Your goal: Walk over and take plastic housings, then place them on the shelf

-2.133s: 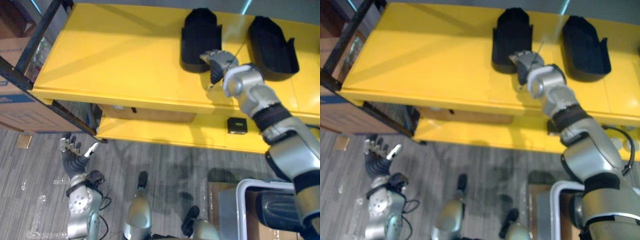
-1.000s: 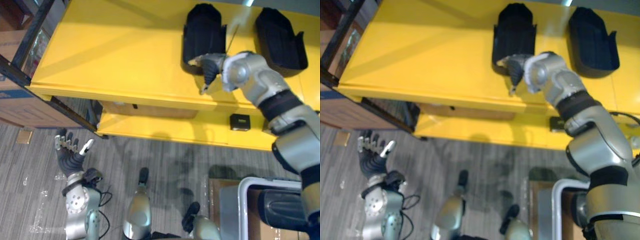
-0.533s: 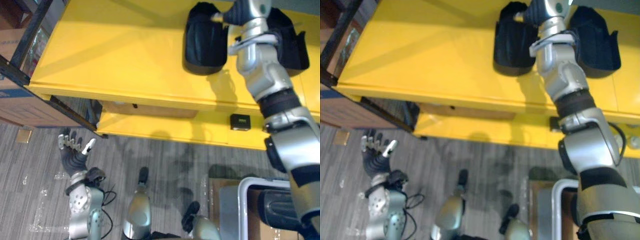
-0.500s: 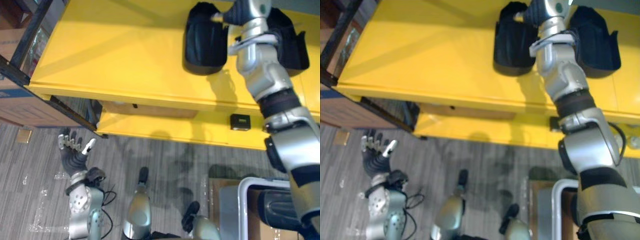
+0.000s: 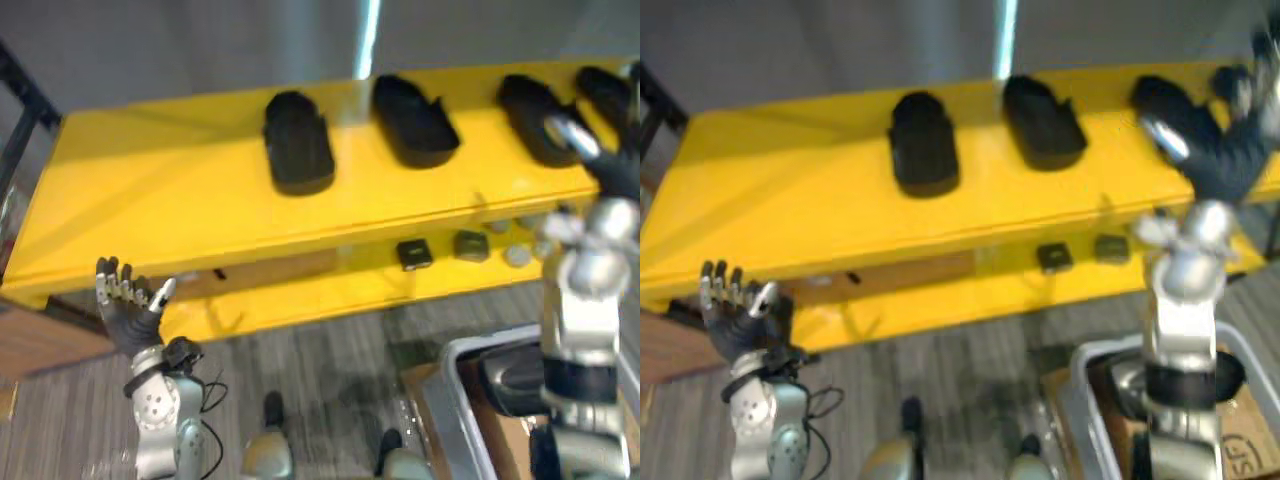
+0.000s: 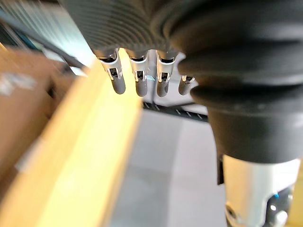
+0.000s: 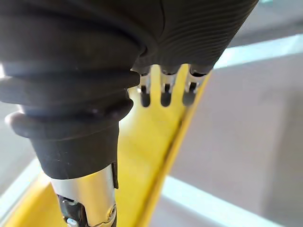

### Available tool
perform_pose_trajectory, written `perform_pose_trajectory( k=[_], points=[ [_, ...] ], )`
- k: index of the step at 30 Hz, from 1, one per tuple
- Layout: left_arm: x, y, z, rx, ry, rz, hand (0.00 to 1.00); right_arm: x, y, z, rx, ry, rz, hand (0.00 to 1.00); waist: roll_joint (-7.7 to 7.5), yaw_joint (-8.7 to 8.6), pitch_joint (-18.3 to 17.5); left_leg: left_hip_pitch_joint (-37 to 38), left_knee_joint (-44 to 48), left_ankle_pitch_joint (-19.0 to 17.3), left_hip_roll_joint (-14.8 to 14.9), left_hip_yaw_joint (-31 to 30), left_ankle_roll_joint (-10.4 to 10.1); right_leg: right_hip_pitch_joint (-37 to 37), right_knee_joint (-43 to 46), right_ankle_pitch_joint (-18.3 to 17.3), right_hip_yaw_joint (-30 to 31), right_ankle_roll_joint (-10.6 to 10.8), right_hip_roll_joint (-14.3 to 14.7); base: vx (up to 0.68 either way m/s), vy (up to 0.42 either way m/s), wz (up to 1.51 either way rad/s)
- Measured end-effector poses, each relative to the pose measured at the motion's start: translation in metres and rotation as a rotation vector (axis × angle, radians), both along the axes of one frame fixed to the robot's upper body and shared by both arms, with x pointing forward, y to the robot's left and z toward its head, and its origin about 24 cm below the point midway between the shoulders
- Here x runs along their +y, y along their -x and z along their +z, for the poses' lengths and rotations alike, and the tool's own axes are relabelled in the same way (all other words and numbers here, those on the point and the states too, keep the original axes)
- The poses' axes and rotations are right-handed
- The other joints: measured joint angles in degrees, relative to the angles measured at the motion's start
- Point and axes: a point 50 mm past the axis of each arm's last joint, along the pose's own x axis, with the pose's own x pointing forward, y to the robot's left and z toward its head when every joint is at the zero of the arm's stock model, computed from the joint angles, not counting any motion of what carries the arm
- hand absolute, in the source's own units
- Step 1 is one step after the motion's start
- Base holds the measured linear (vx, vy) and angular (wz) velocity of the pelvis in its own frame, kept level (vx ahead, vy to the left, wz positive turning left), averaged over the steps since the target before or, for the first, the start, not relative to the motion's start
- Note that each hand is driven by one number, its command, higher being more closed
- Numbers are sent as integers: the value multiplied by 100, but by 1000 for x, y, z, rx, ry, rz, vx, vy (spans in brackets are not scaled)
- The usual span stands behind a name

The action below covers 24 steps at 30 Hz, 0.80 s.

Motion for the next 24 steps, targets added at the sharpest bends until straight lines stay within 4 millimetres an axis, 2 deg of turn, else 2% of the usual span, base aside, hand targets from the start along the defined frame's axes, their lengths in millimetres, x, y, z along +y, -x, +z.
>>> perform_pose_trajectory(
  k=[1, 2, 3, 5, 7, 8, 9, 10, 11, 13, 15, 16, 19, 24],
  points=[
    [-1, 2, -6, 20, 20, 8, 0, -6, 17, -31, 86, -88, -54, 0, 2, -114, -61, 84, -2, -14, 42, 138, -19, -7, -7, -2, 120, -4, 38, -2, -32, -50],
    [-3, 4, -9, 29, 33, 11, 0, -7, 26, -46, 134, -121, -78, 0, 2, -176, -84, 112, -2, -20, 63, 193, -28, -15, -19, -1, 187, -2, 61, -13, -41, -54],
    [-7, 7, -18, 81, 50, 14, 0, -5, 51, -80, 268, -173, -153, 0, 26, -297, -101, 174, -4, -38, 114, 292, -51, -15, -50, 20, 293, -25, 111, -10, -34, -37],
    [-10, 11, -32, 155, 73, 22, 0, -1, 74, -104, 387, -186, -235, 0, 50, -390, -124, 197, -4, -78, 168, 389, -100, -35, -93, 30, 361, -51, 156, -22, -26, -31],
    [-8, 25, -65, 316, 117, 51, 0, 0, 102, -125, 501, -193, -329, 0, 82, -406, -156, 210, -4, -97, 214, 460, -117, -61, -165, 52, 406, -56, 193, -34, -25, -20],
    [-6, 32, -75, 366, 129, 71, 0, -1, 108, -130, 525, -194, -351, 0, 79, -405, -175, 211, -4, -105, 221, 462, -106, -60, -167, 53, 407, -57, 200, -15, -25, -4],
    [1, 49, -95, 465, 156, 132, 0, -3, 116, -139, 570, -181, -401, 0, 58, -401, -235, 216, -4, -107, 235, 470, -105, -60, -171, 53, 413, -61, 214, 9, -23, -4],
    [9, 70, -115, 569, 184, 206, 0, -4, 120, -146, 594, -184, -429, 0, 36, -378, -307, 242, -3, -110, 248, 495, -109, -57, -174, 58, 431, -74, 225, 11, -14, -7],
    [12, 81, -124, 620, 193, 239, 0, -4, 121, -148, 596, -189, -435, 0, 26, -367, -329, 273, -3, -115, 254, 509, -115, -39, -174, 60, 442, -76, 230, 21, -14, -8],
    [20, 121, -151, 790, 226, 350, 0, 0, 123, -150, 572, -199, -446, 0, -4, -337, -528, 300, -3, -137, 252, 546, -129, -29, -176, 68, 469, -67, 225, 25, -8, -6],
    [23, 140, -160, 856, 244, 427, 0, 4, 122, -149, 551, -205, -446, 0, -16, -249, -618, 318, -3, -158, 249, 554, -129, -24, -180, 55, 476, -82, 221, 6, 0, -2],
    [24, 146, -164, 880, 255, 462, 0, 6, 119, -149, 540, -208, -437, 0, -20, -188, -626, 337, -4, -161, 250, 558, -131, -9, -178, 50, 482, -89, 221, 0, 0, 0],
    [21, 153, -169, 904, 268, 498, 0, 11, 112, -148, 529, -211, -426, 0, -18, -155, -636, 335, -5, -161, 246, 556, -131, -3, -174, 49, 482, -88, 216, -40, 1, 2],
    [15, 146, -171, 895, 241, 471, 0, 11, 113, -157, 553, -240, -461, 0, -7, -180, -711, 200, -6, -161, 238, 518, -131, -60, -204, 48, 476, -88, 218, -15, -1, 4]
  ],
)
